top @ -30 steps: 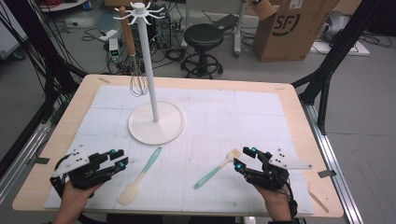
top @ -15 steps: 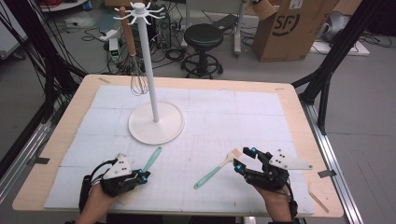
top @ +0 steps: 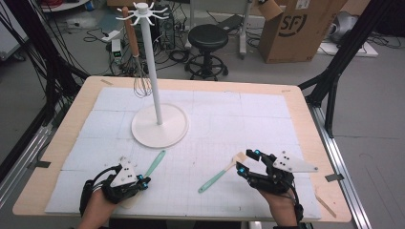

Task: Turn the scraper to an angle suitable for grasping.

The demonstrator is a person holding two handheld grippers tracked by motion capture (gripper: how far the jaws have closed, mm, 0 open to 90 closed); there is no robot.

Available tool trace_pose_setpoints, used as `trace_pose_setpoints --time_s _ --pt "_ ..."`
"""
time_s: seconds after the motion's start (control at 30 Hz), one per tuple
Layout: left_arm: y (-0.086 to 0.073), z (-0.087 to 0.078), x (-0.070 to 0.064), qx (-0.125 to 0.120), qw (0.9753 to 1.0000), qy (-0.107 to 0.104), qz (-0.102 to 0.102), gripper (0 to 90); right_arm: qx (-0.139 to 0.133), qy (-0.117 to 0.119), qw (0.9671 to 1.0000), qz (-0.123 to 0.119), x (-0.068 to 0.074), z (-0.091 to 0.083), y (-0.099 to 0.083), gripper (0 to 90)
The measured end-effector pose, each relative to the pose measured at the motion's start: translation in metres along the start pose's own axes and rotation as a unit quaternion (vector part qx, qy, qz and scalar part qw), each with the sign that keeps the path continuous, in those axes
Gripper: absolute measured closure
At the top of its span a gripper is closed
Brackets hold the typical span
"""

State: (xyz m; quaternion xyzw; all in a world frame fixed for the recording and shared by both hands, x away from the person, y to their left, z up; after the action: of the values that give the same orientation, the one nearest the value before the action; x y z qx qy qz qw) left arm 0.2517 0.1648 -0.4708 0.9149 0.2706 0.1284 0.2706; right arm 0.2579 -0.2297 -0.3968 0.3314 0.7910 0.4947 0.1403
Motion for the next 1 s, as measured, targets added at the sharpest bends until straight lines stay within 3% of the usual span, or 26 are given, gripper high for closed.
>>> trace_pose_setpoints --time_s 0.1,0.17,0.43,0.57,0.6,0.7,0.77,0.83,1.0 --pt "-0.001 -0.002 0.004 0.009 0.9998 0.016 0.001 89.8 0.000 0.002 1.0000 0.001 0.001 0.000 0.001 40.7" --pt "-0.003 -0.003 0.007 0.009 0.9998 0.015 -0.002 89.8 0.000 0.002 1.0000 0.002 0.001 -0.001 0.001 40.6" --pt "-0.013 -0.011 0.009 0.000 1.0000 -0.006 0.004 89.9 -0.002 0.002 1.0000 0.006 -0.001 -0.001 -0.002 40.5" --pt "-0.016 -0.017 0.011 0.006 1.0000 0.007 0.002 89.8 0.000 0.002 1.0000 0.006 -0.001 -0.001 -0.001 40.5" --pt "-0.017 -0.020 0.014 0.015 0.9995 0.028 -0.001 89.8 0.000 0.002 1.0000 0.005 0.000 0.000 -0.001 40.5" --pt "-0.021 -0.021 0.019 0.029 0.9987 0.040 -0.007 89.8 0.000 0.004 1.0000 0.006 0.001 0.000 0.000 40.5" --pt "-0.025 -0.025 0.020 0.016 0.9991 0.034 -0.021 89.8 0.002 0.004 1.0000 0.004 0.001 0.002 0.000 40.5" --pt "-0.024 -0.031 0.015 -0.018 0.9992 0.014 -0.033 89.8 0.003 0.006 1.0000 0.007 0.001 0.004 0.000 40.4" --pt "-0.019 -0.027 0.002 -0.032 0.9991 0.007 -0.026 89.8 0.002 0.010 0.9999 0.006 0.002 0.007 0.002 40.4"
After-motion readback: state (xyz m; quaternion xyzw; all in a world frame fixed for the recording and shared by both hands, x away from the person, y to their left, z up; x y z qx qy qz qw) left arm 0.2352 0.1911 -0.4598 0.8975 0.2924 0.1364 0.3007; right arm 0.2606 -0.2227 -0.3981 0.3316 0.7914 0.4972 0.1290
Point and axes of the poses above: each handheld gripper's, and its own axes: z roughly forward along the jaws, y roughly out of its top, x roughly to its left, the point moved 4 cm from there along z, roughly forward along the jaws, and after that the axes turned 15 degrees about x, right-handed, at the moved point
